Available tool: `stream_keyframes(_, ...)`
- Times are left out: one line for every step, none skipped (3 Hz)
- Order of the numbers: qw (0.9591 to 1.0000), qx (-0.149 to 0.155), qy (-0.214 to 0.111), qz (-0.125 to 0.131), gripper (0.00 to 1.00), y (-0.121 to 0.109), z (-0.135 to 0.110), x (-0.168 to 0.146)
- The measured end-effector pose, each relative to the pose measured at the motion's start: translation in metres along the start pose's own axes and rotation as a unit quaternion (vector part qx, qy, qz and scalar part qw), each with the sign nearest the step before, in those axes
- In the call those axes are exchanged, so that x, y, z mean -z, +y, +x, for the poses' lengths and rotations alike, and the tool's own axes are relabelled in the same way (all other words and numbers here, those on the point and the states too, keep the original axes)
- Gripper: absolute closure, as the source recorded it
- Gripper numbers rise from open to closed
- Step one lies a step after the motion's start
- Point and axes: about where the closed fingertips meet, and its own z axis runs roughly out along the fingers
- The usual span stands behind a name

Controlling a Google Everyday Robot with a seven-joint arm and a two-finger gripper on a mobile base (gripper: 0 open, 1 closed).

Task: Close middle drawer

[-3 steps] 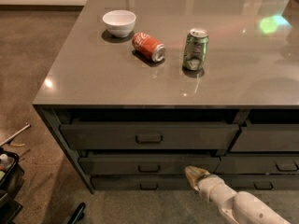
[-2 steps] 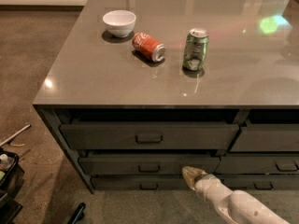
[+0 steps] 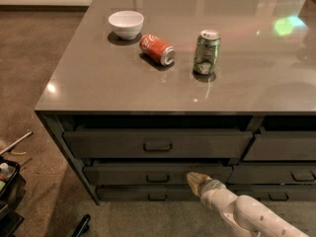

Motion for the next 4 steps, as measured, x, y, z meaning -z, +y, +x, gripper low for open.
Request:
stream_keyframes(0.9999,0.009,-0.008,-0.011,1.00,0.006,-0.009,-0.014)
stream_keyframes(0.9999,0.010,-0.008,-0.011,1.00,0.008,-0.008,-0.013)
stream_keyframes(0.9998,0.012,-0.009,-0.014,1.00,0.010,-0.009,-0.014)
stream_keyframes(0.9994,0.011,0.001,-0.034,1.00,0.008,-0.006,-0.002)
